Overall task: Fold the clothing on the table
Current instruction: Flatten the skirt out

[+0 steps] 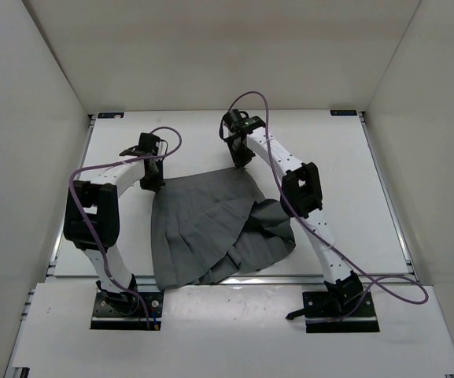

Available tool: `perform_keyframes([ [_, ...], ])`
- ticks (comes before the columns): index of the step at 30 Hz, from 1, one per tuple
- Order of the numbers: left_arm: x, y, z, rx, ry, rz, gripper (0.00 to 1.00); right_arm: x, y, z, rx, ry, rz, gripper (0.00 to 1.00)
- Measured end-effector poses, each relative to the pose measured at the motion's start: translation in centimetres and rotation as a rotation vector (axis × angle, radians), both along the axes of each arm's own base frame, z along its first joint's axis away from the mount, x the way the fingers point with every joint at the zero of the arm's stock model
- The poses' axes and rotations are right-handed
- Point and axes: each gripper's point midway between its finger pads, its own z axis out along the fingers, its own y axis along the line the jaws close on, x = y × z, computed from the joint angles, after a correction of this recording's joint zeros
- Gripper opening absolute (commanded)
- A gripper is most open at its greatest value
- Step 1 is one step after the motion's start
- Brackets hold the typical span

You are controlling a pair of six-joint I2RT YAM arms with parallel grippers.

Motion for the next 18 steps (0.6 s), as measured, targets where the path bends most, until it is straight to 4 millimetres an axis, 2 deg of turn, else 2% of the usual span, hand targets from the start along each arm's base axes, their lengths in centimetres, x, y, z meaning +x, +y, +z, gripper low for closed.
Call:
perform_keyframes([
  [3, 0.9, -0.3, 1.7, -0.036, -0.042, 0.009, 0.0, 0.3, -0.5, 1.6, 0.017, -0.016, 0.002, 0.0],
  [5, 2.2, -0.5, 4.3, -0.064, -0.112, 0.018, 0.0, 0.8, -1.0, 4.3, 0.05, -0.05, 0.004, 0.0],
  [6, 2.9, -0.6, 6.2, -0.079, -0.164, 0.022, 0.0, 1.1, -1.3, 6.2, 0.069, -0.079, 0.007, 0.0],
  [7, 3.4, -0.7, 8.1, -0.094, -0.212, 0.023, 0.0, 1.3, -1.7, 8.7, 0.09, -0.12, 0.007, 0.0],
  [9, 4.3, -1.1, 13.2, -0.137, -0.347, 0.022, 0.0, 1.4, -2.6, 14.4, 0.135, -0.223, 0.013, 0.0],
  [10, 4.6, -1.3, 16.3, -0.162, -0.434, 0.02, 0.0, 0.9, -3.1, 17.9, 0.161, -0.283, 0.016, 0.0],
  [12, 4.2, -1.6, 21.9, -0.203, -0.592, 0.01, 0.0, -0.7, -3.9, 24.7, 0.212, -0.416, 0.03, 0.0],
  [14, 2.6, -1.8, 27.4, -0.241, -0.742, -0.003, 0.0, -3.3, -4.5, 30.9, 0.259, -0.551, 0.048, 0.0],
  [16, 0.7, -1.9, 31.9, -0.277, -0.868, -0.018, 0.0, -6.4, -5.1, 35.3, 0.302, -0.667, 0.069, 0.0],
  [18, -1.3, -1.9, 35.3, -0.307, -0.96, -0.035, 0.0, -9.6, -5.6, 37.4, 0.346, -0.733, 0.093, 0.0],
])
